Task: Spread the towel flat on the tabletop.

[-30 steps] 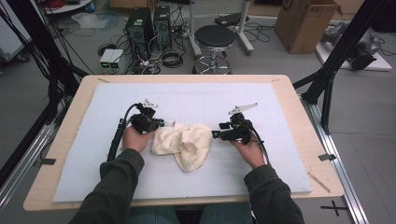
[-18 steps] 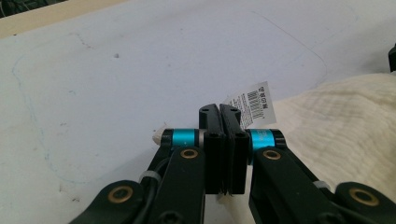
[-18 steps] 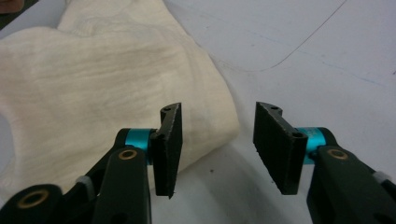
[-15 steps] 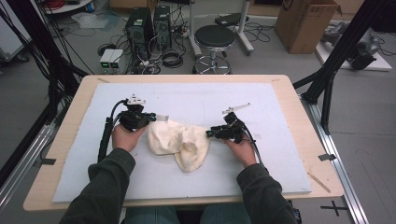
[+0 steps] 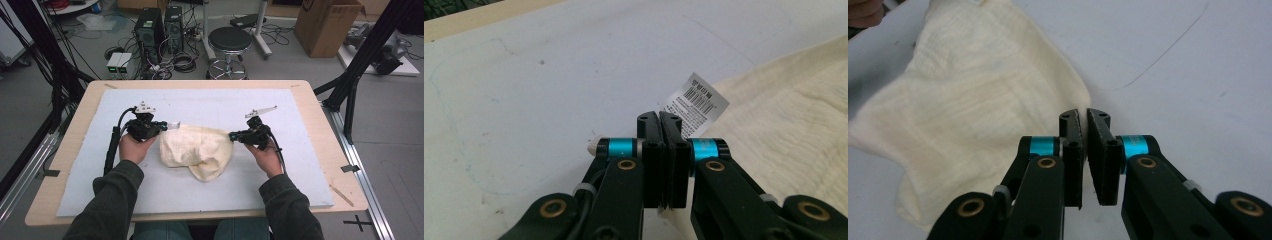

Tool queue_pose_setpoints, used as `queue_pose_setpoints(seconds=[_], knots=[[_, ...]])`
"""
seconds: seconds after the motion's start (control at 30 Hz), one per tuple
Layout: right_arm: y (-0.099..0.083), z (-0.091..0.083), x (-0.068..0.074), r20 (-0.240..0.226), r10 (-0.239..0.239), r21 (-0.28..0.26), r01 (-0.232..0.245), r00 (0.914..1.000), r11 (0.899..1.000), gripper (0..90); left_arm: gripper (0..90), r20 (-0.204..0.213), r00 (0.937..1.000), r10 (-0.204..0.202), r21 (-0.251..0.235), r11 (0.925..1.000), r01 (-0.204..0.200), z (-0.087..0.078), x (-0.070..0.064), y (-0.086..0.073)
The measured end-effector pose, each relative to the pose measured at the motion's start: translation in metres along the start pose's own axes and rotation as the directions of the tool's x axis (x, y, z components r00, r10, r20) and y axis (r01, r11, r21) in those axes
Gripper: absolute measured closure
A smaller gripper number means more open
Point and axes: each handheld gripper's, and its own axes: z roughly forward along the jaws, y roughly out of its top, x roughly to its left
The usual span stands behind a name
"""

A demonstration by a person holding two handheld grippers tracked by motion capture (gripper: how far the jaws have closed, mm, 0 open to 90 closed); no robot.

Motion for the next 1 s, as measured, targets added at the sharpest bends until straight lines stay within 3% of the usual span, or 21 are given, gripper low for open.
queue_pose_setpoints(seconds=[0.2, 0.5, 0.63, 0.7, 0.73, 0.77, 0.8, 0.83, 0.87, 0.9, 0.93, 0.97, 1.0], knots=[[0.013, -0.023, 0.010, 0.028, -0.069, 0.012, 0.069, 0.9972, 0.998, 85.0, 88.0, 0.019, 0.9993, 0.031, -0.007, 0.9995, -0.030, -0.003, -0.009, 0.004], [0.013, -0.033, 0.018, 0.008, -0.084, -0.003, 0.084, 0.9965, 0.996, 85.0, 88.0, 0.047, 0.9987, 0.022, -0.038, 0.9991, -0.020, -0.016, -0.009, 0.009], [0.015, -0.036, 0.024, -0.005, -0.110, 0.021, 0.110, 0.9939, 0.994, 85.0, 87.9, 0.065, 0.9973, 0.035, -0.050, 0.9983, -0.032, -0.021, -0.012, 0.012], [0.022, -0.040, 0.023, -0.005, -0.119, 0.008, 0.119, 0.9929, 0.993, 85.4, 88.0, 0.024, 0.9993, 0.028, -0.087, 0.9959, -0.026, -0.017, -0.006, 0.022], [0.033, -0.039, 0.018, 0.033, -0.141, 0.001, 0.141, 0.9895, 0.990, 85.4, 87.9, 0.024, 0.9993, 0.028, -0.087, 0.9959, -0.026, -0.017, -0.006, 0.022], [0.056, -0.038, 0.006, 0.129, -0.147, 0.002, 0.147, 0.9808, 0.989, 82.6, 84.5, -0.085, 0.9963, -0.014, -0.159, 0.9872, 0.000, -0.003, 0.010, 0.051], [0.073, -0.037, -0.003, 0.200, -0.139, 0.000, 0.142, 0.9699, 0.990, 66.2, 67.4, -0.198, 0.9793, -0.044, -0.167, 0.9860, 0.011, 0.004, 0.016, 0.067], [0.092, -0.036, -0.015, 0.317, -0.111, 0.006, 0.115, 0.9418, 0.993, 54.0, 46.4, -0.226, 0.9682, -0.108, -0.154, 0.9852, 0.074, 0.006, 0.022, 0.079], [0.104, -0.040, -0.026, 0.316, -0.030, -0.023, 0.039, 0.9483, 0.999, 52.3, 39.2, -0.160, 0.9743, -0.158, -0.173, 0.9764, 0.130, 0.004, 0.026, 0.084], [0.108, -0.045, -0.032, 0.252, 0.035, -0.092, -0.012, 0.9672, 0.996, 53.2, 43.4, -0.129, 0.9826, -0.134, -0.188, 0.9761, 0.108, 0.002, 0.025, 0.083], [0.107, -0.048, -0.031, 0.231, 0.037, -0.128, -0.008, 0.9722, 0.992, 54.8, 47.3, -0.146, 0.9855, -0.087, -0.181, 0.9816, 0.060, 0.001, 0.021, 0.079], [0.103, -0.047, -0.027, 0.253, 0.001, -0.106, 0.027, 0.9675, 0.994, 54.8, 47.3, -0.146, 0.9855, -0.087, -0.181, 0.9816, 0.060, 0.001, 0.021, 0.079], [0.096, -0.044, -0.025, 0.258, -0.029, -0.078, 0.050, 0.9656, 0.996, 54.6, 47.8, -0.096, 0.9927, -0.073, -0.168, 0.9842, 0.056, 0.002, 0.018, 0.065]])
